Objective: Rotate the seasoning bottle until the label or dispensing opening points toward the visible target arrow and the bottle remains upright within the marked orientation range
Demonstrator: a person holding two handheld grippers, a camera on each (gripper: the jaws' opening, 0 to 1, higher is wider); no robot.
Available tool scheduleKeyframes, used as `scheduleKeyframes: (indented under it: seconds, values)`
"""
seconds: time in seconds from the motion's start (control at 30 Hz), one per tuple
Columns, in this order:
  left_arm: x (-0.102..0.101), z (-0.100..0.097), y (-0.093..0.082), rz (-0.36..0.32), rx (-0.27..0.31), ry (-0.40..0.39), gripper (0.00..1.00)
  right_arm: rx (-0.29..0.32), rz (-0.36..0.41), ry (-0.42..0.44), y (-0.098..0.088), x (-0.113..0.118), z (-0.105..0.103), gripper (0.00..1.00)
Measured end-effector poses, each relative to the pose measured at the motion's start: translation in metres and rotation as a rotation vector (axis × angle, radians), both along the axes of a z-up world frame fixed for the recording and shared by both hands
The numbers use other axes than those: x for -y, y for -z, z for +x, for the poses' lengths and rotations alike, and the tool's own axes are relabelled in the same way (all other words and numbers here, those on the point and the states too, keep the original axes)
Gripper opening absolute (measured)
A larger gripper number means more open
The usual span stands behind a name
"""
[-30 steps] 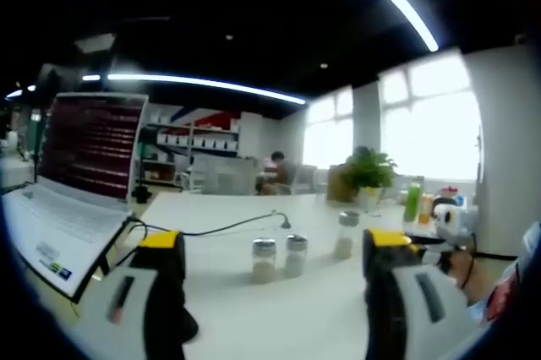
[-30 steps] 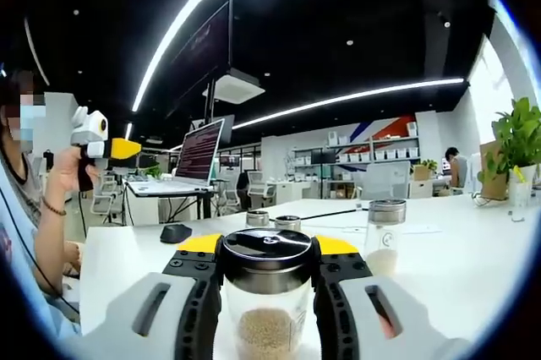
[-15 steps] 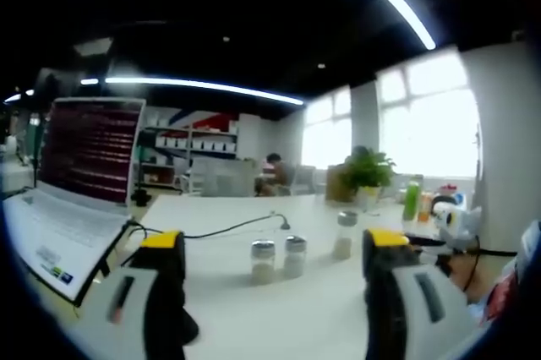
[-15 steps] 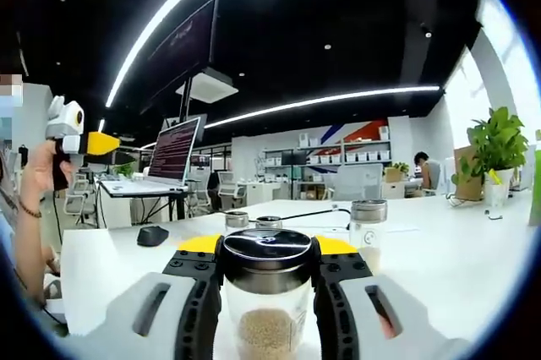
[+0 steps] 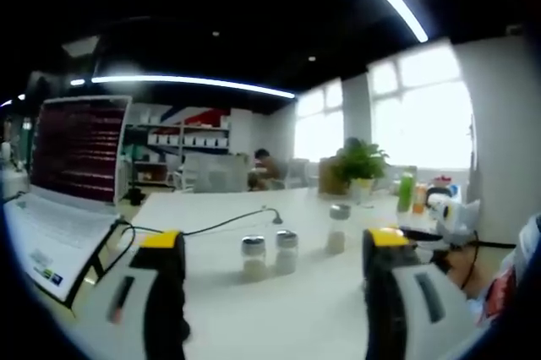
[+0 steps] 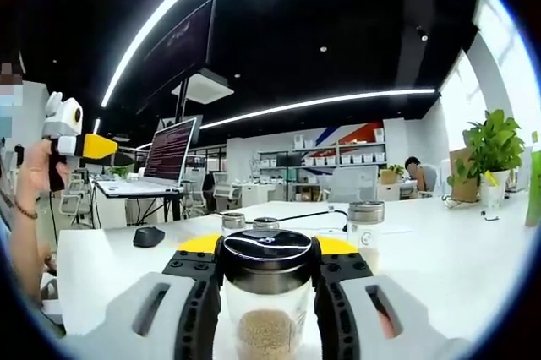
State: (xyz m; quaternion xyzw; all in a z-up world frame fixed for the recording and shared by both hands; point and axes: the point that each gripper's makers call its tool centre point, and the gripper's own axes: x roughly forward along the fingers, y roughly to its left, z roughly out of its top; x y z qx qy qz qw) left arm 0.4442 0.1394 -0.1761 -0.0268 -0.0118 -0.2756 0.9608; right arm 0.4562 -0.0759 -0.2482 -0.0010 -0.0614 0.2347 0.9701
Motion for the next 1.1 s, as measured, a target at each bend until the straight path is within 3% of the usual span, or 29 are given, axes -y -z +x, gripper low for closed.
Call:
scheduleKeyframes:
  seconds: [0.1, 0.17, 0.27, 0.33, 0.4, 0.6, 0.77, 1.1]
  values:
    - [0.000, 0.000, 0.000, 0.005, 0.004, 0.001, 0.91, 0.075, -0.034, 0.014, -0.016, 0.001, -0.003, 0.72]
    - [-0.002, 0.002, 0.000, 0.003, 0.000, -0.005, 0.91, 0.137, -0.020, 0.021, -0.031, 0.004, -0.010, 0.68]
    - [-0.003, 0.003, 0.001, 0.002, -0.007, -0.010, 0.91, 0.154, -0.026, 0.029, -0.040, 0.007, -0.016, 0.69]
    - [-0.003, 0.002, 0.001, 0.004, -0.006, -0.009, 0.91, 0.107, -0.082, 0.003, -0.035, 0.004, -0.017, 0.69]
    - [-0.004, 0.002, 0.000, 0.003, -0.003, -0.009, 0.91, 0.076, -0.065, -0.025, -0.036, 0.001, -0.020, 0.70]
    - [-0.003, 0.003, 0.003, 0.003, -0.013, -0.013, 0.91, 0.101, -0.073, -0.054, -0.055, 0.002, -0.030, 0.69]
    - [-0.001, 0.002, 0.004, 0.004, -0.018, -0.005, 0.91, 0.104, -0.076, -0.123, -0.073, -0.001, -0.032, 0.65]
    - [0.000, 0.005, 0.007, 0.002, -0.029, -0.008, 0.91, 0.105, -0.085, -0.256, -0.097, -0.004, -0.044, 0.67]
